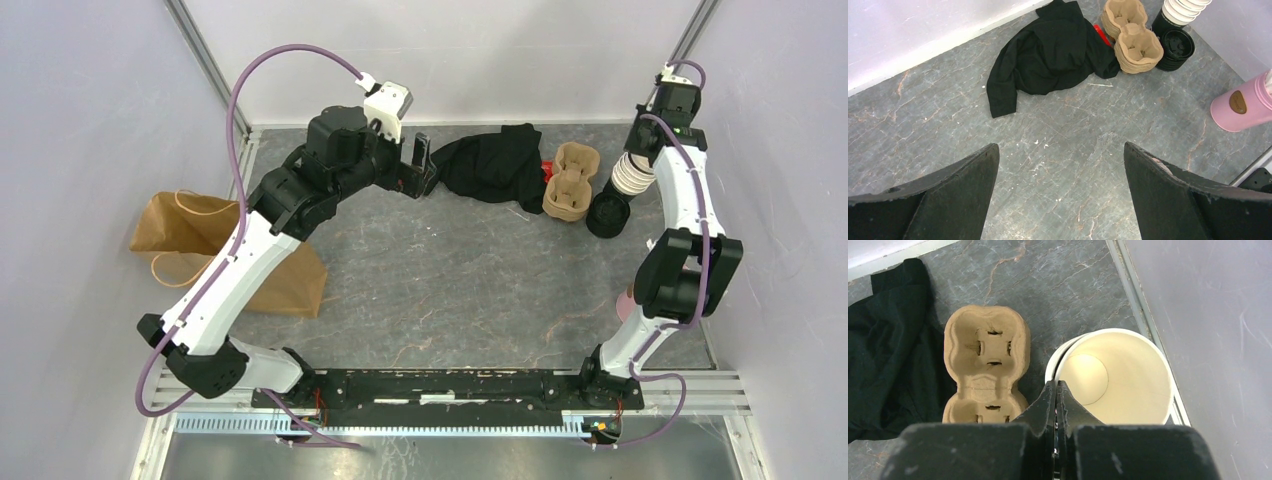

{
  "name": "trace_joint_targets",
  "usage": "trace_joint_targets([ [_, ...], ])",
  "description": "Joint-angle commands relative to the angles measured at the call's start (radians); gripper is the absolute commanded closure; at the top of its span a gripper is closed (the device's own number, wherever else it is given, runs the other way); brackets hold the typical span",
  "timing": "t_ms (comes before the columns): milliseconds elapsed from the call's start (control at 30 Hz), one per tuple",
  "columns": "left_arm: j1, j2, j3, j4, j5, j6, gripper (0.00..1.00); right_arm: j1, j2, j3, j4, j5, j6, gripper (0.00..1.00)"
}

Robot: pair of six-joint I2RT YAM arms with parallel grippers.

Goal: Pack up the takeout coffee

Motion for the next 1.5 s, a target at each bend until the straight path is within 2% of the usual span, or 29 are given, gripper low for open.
trace_joint_targets([
  [0, -0.011, -0.036, 0.047, 0.012, -0.002, 0.045, 0.00, 0.004, -0.073, 0.024, 0.009, 0.049, -0.012, 1.00],
  [467, -0.027, -0.069, 0.047, 0.018, 0.021, 0.032, 0.00, 0.108, -0.150, 0.077, -0.042, 0.262, -0.122, 1.00],
  [733, -0.032, -0.089, 0.042, 0.015, 0.025, 0.022, 0.00, 0.156, -0.151, 0.157, -0.075, 0.318, -0.159, 1.00],
  [1100, -0.033, -0.095, 0.054, 0.013, 0.054, -0.015, 0.00, 0.220, -0.218, 0.276, -0.144, 0.262, -0.146, 1.00],
  [1333, -0.033, -0.095, 0.059, 0.014, 0.059, -0.038, 0.00, 0.363, -0.317, 0.202, -0.123, 0.170, -0.175, 1.00],
  [1467, -0.033, -0.094, 0.060, 0.014, 0.067, -0.054, 0.00, 0.481, -0.365, 0.082, -0.138, 0.077, -0.144, 1.00],
])
